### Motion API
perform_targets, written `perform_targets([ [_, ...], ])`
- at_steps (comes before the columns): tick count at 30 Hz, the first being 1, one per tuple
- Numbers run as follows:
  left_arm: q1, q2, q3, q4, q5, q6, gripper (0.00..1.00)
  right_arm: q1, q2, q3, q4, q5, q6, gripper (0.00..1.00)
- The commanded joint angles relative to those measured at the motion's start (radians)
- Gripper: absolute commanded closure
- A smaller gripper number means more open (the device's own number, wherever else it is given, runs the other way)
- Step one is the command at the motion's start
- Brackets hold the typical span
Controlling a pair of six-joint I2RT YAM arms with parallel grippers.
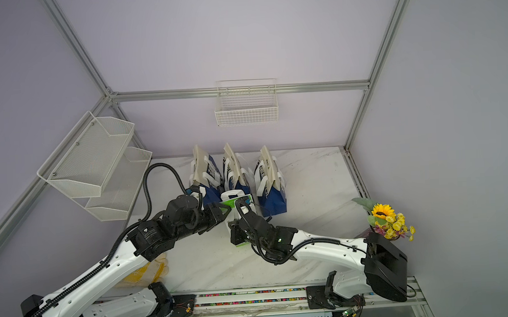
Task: Open the takeout bag
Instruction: Open the takeout bag at the center of the board.
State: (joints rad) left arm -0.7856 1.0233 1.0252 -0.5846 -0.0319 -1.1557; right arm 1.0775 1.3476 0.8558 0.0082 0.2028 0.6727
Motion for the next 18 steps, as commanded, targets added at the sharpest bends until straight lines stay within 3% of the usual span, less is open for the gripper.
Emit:
perform_targets([
  [1,0.014,-0.029,-0.007,0.089,-0.027,-0.020,0.54,-0.005,0.010,-0.024,-0.005,-0.011,0.019,1.00],
  [12,0.064,-0.023,-0.032,0.196,0.032,-0.032,0.74,-0.006,0.018,-0.036,0.000,-0.016,0.025,1.00],
  [18,0.083,-0.008,-0.052,0.252,0.068,-0.014,0.96,-0.005,0.018,-0.036,0.001,-0.022,0.027,1.00],
])
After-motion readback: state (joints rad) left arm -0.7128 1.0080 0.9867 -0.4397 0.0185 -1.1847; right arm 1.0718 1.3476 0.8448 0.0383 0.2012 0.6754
